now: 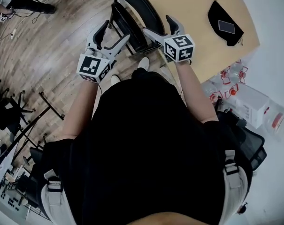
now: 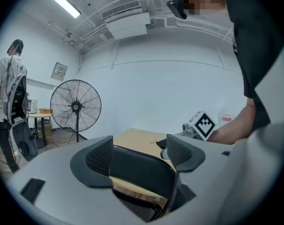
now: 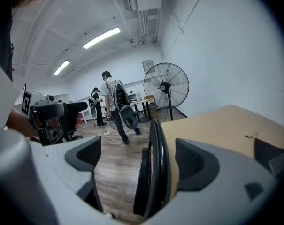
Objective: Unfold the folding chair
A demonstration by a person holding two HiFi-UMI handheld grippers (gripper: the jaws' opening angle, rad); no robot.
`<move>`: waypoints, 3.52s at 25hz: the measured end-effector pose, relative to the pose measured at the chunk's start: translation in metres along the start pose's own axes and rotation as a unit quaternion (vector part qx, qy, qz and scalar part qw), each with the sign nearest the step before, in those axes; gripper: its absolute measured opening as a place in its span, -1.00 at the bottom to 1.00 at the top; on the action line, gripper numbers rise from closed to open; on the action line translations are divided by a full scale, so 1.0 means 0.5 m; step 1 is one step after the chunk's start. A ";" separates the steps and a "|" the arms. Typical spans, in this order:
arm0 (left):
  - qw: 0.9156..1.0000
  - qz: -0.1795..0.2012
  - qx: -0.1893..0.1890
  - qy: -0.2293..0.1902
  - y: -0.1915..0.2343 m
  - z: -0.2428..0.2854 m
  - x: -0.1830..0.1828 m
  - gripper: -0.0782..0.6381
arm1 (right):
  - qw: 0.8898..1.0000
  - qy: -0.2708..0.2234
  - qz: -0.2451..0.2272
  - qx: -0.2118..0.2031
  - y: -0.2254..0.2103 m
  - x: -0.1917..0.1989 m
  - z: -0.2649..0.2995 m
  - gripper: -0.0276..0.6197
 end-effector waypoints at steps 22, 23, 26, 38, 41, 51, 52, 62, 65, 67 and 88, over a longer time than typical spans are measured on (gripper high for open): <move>0.999 -0.023 -0.030 0.035 0.014 0.116 0.080 0.19 | 0.983 0.171 0.045 0.038 -0.130 0.100 0.098 0.11; 0.999 -0.024 -0.031 0.035 0.013 0.116 0.081 0.19 | 0.983 0.174 0.043 0.042 -0.130 0.100 0.097 0.00; 0.998 -0.025 -0.036 0.036 0.009 0.115 0.082 0.19 | 0.982 0.180 0.043 0.046 -0.133 0.099 0.095 -0.23; 0.995 -0.025 -0.078 0.049 0.040 0.067 0.076 0.19 | 0.977 0.193 0.068 0.058 -0.119 0.093 0.102 -0.51; 0.994 -0.031 -0.090 0.059 0.054 0.050 0.087 0.19 | 0.977 0.192 0.074 0.064 -0.116 0.093 0.103 -0.51; 0.991 -0.056 -0.104 0.071 0.096 0.007 0.121 0.17 | 0.975 0.196 0.070 0.075 -0.076 0.088 0.125 -0.52; 0.990 -0.057 -0.104 0.070 0.099 0.003 0.122 0.17 | 0.975 0.197 0.068 0.074 -0.068 0.088 0.127 -0.52; 0.987 -0.069 -0.112 0.089 0.149 -0.039 0.164 0.17 | 0.975 0.203 0.041 0.078 0.043 0.084 0.171 -0.51; 0.983 -0.091 -0.124 0.098 0.165 -0.039 0.184 0.17 | 0.974 0.207 0.033 0.081 0.072 0.083 0.184 -0.51; 0.979 -0.110 -0.135 0.106 0.177 -0.031 0.202 0.17 | 0.974 0.208 0.028 0.083 0.085 0.084 0.193 -0.51; 0.901 -0.232 -0.208 0.303 0.202 0.168 0.453 0.17 | 0.974 0.215 0.000 0.068 0.146 0.089 0.224 -0.51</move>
Point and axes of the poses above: the fingertips, and each gripper's own axes: z forward along the fingers, y to its left, x out of its underside, the point moved 10 cm from there along -z, backward along the fingers, and after that the axes turned 15 degrees about -x, right-handed, at the moved point
